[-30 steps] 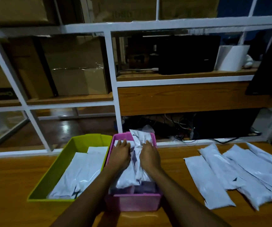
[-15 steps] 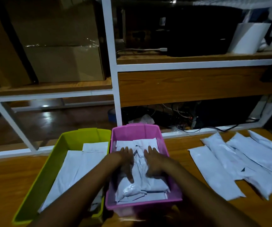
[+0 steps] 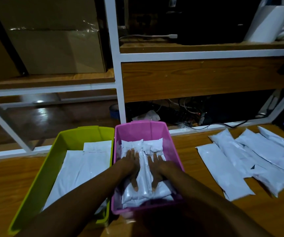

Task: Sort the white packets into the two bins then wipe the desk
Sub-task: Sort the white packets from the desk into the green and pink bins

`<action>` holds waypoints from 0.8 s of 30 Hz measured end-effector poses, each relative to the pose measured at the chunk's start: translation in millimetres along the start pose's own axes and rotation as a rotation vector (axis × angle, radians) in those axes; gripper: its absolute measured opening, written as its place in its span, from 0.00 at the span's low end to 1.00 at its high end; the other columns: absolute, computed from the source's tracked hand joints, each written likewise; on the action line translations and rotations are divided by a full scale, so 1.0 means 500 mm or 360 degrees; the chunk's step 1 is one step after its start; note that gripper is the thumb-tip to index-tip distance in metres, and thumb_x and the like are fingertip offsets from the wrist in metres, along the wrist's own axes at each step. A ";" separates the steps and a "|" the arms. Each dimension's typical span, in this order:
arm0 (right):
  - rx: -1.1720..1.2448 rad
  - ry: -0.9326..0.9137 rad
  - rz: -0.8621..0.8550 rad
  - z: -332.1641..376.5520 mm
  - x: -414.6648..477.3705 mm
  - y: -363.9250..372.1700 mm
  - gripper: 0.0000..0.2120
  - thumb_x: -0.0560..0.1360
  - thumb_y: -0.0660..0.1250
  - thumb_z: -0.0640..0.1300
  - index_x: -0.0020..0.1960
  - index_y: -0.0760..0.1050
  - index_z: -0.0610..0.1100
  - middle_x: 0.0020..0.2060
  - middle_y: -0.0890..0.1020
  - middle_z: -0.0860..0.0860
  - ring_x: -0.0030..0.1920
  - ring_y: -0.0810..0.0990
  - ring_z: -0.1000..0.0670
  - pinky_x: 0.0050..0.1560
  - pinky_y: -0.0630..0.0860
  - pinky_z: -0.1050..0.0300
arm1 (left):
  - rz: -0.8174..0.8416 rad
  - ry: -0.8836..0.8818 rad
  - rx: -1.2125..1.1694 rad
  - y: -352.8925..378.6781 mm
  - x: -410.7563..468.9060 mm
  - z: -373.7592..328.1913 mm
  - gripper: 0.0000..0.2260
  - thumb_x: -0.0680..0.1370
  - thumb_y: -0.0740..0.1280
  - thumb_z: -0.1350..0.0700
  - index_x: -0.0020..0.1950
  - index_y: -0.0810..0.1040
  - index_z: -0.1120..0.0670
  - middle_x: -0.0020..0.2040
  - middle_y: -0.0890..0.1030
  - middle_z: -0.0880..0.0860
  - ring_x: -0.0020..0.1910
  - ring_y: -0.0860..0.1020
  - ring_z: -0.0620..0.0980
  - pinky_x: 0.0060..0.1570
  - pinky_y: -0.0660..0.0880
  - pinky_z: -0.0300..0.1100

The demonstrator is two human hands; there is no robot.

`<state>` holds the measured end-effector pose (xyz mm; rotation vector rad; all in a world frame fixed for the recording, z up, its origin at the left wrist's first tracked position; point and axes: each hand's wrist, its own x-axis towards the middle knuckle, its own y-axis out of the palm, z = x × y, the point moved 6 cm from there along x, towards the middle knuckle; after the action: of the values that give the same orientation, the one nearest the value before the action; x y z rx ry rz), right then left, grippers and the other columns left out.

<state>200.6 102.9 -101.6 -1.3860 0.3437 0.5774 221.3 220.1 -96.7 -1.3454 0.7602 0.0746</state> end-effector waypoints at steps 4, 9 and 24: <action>-0.0060 0.0027 -0.0001 -0.001 -0.005 -0.003 0.57 0.71 0.74 0.52 0.77 0.30 0.45 0.76 0.33 0.43 0.76 0.35 0.40 0.74 0.41 0.37 | -0.0059 0.0026 -0.0053 -0.017 -0.013 -0.003 0.45 0.76 0.69 0.51 0.75 0.39 0.69 0.75 0.40 0.71 0.76 0.41 0.68 0.74 0.47 0.61; -0.0218 0.0009 -0.0054 0.008 -0.032 -0.025 0.61 0.66 0.76 0.59 0.77 0.34 0.42 0.76 0.36 0.39 0.77 0.40 0.37 0.75 0.48 0.37 | 0.0136 -0.0010 -0.0004 -0.038 -0.052 -0.008 0.56 0.70 0.75 0.45 0.76 0.36 0.65 0.77 0.37 0.65 0.76 0.37 0.63 0.75 0.44 0.59; 0.0518 -0.0299 -0.1247 -0.082 -0.557 -0.125 0.36 0.77 0.65 0.54 0.78 0.52 0.47 0.78 0.53 0.50 0.77 0.55 0.49 0.72 0.62 0.52 | -0.1200 0.0155 -0.0787 -0.208 -0.388 -0.208 0.41 0.77 0.69 0.52 0.78 0.45 0.62 0.79 0.45 0.59 0.78 0.44 0.55 0.75 0.48 0.45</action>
<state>13.3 7.8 96.0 -1.0281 -0.2538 -0.0067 74.8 171.8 91.9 -2.0456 0.2738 -0.4284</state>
